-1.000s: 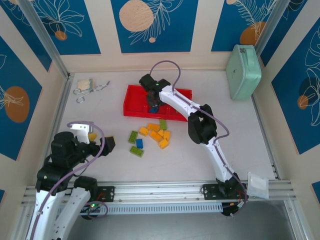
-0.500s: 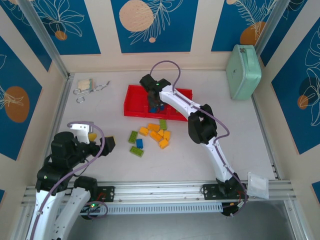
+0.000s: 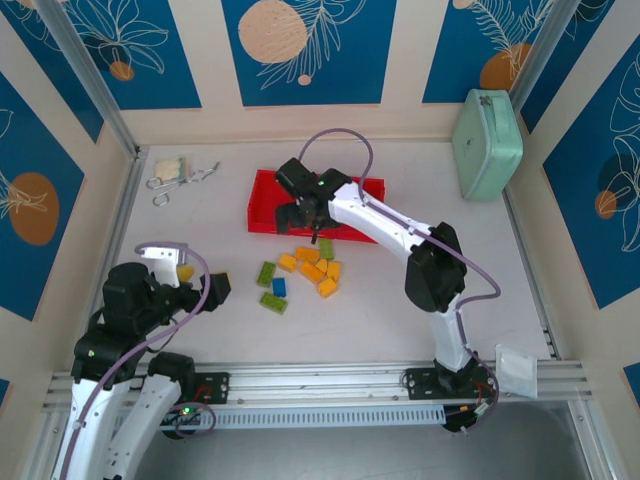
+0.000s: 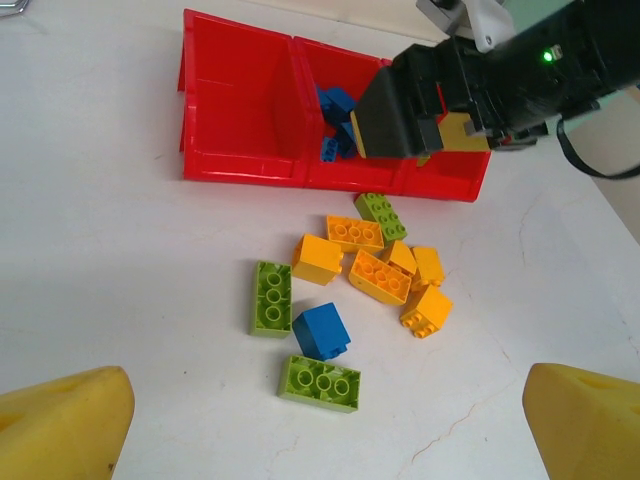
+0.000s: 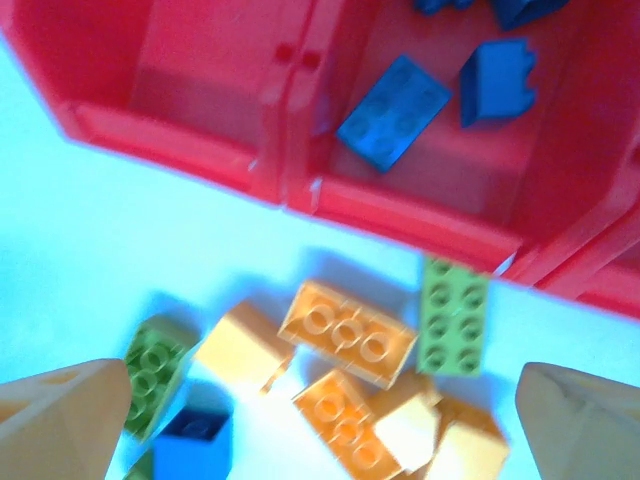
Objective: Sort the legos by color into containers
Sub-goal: Pick up the lego from the center of the table.
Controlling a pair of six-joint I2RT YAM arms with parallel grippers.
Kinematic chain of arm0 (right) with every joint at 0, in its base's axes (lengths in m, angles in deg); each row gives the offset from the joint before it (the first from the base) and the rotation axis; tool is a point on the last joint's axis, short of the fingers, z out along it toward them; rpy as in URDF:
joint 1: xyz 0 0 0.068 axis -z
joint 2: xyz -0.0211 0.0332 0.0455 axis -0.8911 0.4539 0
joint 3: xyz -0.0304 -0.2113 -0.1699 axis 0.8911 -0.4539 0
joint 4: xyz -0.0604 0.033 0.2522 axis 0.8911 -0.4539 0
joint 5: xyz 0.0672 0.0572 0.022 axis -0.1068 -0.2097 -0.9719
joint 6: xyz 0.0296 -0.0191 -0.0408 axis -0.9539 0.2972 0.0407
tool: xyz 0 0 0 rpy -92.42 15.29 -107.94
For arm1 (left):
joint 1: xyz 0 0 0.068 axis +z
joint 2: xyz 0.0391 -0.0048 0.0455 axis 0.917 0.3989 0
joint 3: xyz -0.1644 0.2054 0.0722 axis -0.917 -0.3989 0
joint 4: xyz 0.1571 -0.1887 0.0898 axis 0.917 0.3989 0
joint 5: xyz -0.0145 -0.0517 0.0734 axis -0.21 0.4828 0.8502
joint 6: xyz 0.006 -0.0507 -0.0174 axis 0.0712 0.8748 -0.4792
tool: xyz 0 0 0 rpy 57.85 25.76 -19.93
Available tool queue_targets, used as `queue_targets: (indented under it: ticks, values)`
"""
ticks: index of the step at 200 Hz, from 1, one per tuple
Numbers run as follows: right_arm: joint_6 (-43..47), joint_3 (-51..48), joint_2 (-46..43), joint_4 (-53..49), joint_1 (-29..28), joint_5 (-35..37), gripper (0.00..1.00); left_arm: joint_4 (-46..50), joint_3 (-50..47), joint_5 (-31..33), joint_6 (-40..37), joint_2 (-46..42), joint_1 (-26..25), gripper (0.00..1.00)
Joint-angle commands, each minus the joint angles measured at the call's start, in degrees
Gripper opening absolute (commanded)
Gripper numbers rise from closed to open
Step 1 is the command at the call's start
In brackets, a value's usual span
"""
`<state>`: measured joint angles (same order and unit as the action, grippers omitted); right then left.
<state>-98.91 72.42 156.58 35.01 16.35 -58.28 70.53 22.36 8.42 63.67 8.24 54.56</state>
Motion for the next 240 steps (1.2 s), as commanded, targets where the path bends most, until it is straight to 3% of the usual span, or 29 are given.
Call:
queue_targets:
  ticks: [1, 92, 240]
  values:
    - [-7.8, -4.2, -1.0, 1.9, -3.1, -5.0, 1.0, -1.1, -0.4, -1.2, -0.3, 0.0, 0.0, 0.99]
    - [-9.4, -5.7, 6.1, 4.1, -10.4, -9.2, 0.77, -1.0, -0.4, -1.0, -0.2, -0.7, 0.0, 0.99]
    - [-7.0, -0.9, 13.5, -0.8, -12.5, -6.9, 0.56, -0.9, -0.4, -0.7, -0.2, -0.2, 0.1, 0.99]
